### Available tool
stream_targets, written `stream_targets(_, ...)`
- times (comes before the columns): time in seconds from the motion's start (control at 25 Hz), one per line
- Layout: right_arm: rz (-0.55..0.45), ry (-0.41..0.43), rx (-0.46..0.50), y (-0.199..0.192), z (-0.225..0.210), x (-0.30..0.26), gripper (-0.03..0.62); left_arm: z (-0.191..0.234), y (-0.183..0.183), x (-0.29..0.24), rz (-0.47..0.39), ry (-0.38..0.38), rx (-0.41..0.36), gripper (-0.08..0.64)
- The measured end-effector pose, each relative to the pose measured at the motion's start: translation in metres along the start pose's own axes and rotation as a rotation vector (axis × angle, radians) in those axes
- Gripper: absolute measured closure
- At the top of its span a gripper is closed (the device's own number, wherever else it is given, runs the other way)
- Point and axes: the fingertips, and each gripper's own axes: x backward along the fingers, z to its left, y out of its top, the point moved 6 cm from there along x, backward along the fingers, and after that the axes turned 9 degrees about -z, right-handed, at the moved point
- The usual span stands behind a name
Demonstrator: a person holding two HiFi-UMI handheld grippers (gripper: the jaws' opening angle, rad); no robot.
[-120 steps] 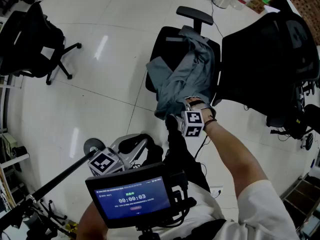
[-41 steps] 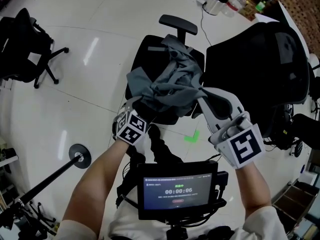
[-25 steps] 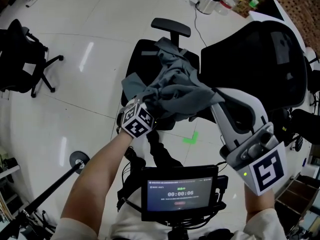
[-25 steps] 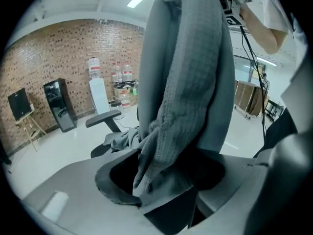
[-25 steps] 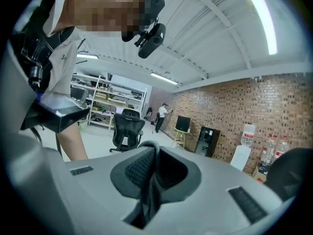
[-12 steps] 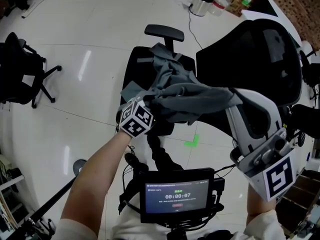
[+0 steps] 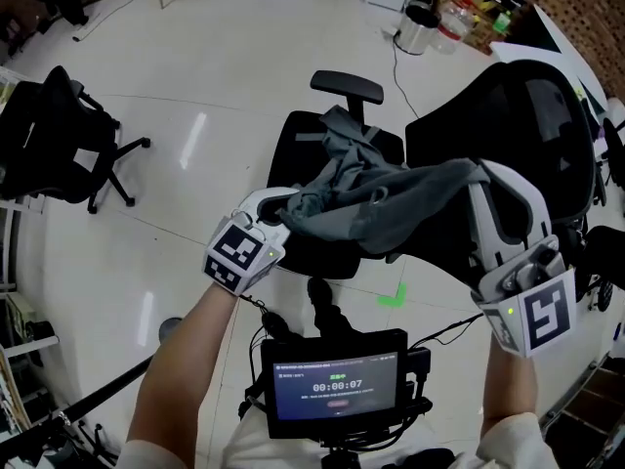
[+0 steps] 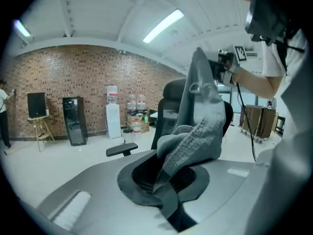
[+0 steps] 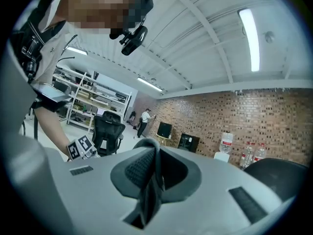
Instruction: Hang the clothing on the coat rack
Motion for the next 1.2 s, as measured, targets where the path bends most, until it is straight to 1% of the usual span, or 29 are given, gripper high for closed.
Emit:
stream_targets(0.2, -0.032, -0.005, -0.018, 0.0, -0.005, -0.011, 0.56, 0.005, 0.052, 0.025, -0.151, 0.047, 0.051, 0.535)
stream_targets(0.4, -0.071, -0.006, -0.044, 0.01, -0.013, -0.022, 0.56, 0.008, 0.093, 0.041, -0.244, 0.067, 0.078, 0.535)
stream_targets(0.6, -0.12, 0.005, -0.042, 0.02, -0.017, -0.033, 0.56, 0.015, 0.129, 0.058, -0.34, 0.127, 0.087, 0.537)
stream_targets(0.92, -0.179, 0.035, -0.049, 0.038, -0.012, -0.058, 0.56, 0.026, 0.182, 0.103, -0.474, 0.227, 0.086, 0.537)
stream_targets(1.08, -0.212, 0.062, -0.062, 0.046, -0.011, -0.071, 0.561, 0.029, 0.2, 0.128, -0.518, 0.284, 0.076, 0.538)
stream_targets(1.2, -0.231, 0.101, -0.063, 0.053, -0.004, -0.083, 0.561, 0.033, 0.208, 0.147, -0.541, 0.332, 0.073, 0.538)
